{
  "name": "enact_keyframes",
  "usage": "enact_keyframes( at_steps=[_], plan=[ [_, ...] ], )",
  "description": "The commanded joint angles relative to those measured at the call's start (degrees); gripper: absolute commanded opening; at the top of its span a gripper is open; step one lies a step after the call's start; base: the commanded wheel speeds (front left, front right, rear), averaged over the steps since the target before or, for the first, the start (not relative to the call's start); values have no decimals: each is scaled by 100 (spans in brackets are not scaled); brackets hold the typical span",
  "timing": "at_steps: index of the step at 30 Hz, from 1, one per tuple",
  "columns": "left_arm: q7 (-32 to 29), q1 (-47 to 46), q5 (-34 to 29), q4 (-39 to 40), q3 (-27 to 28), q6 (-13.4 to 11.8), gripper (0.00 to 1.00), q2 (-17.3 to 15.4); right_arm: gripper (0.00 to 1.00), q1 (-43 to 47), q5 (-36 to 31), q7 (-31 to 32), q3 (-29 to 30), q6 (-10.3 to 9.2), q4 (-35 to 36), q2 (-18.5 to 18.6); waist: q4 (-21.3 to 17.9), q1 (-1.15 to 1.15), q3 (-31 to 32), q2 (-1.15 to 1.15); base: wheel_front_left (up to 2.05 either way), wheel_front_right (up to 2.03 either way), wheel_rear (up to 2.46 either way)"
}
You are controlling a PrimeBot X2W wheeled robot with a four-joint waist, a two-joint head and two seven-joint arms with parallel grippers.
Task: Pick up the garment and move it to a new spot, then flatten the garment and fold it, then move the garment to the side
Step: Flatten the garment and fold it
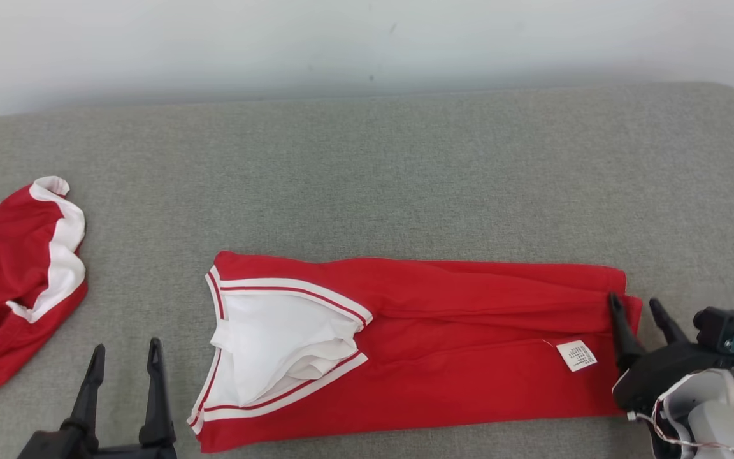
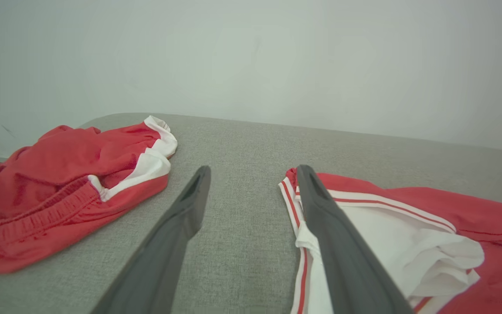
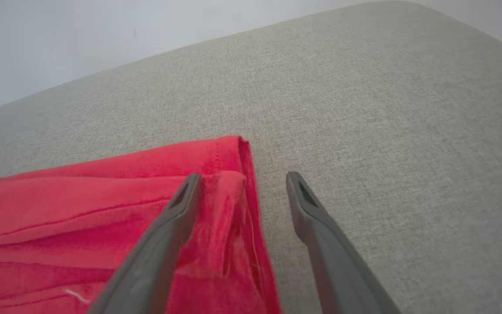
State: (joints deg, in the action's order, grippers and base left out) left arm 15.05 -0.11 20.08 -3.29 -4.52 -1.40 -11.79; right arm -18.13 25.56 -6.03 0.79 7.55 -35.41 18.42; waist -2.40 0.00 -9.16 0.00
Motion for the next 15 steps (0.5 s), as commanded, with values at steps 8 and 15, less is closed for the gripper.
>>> enact_keyframes(
  at_steps=[8,15],
  plan=[
    [17,180,-447,-226,511,290,100,352,51,58,19,292,-166,-14,-408,-154,48,0,65,0,0,0,0],
    [17,216,-667,-352,891,517,100,603,0,-36,150,418,-316,-14,-655,-194,35,0,136,0,0,0,0]
  ],
)
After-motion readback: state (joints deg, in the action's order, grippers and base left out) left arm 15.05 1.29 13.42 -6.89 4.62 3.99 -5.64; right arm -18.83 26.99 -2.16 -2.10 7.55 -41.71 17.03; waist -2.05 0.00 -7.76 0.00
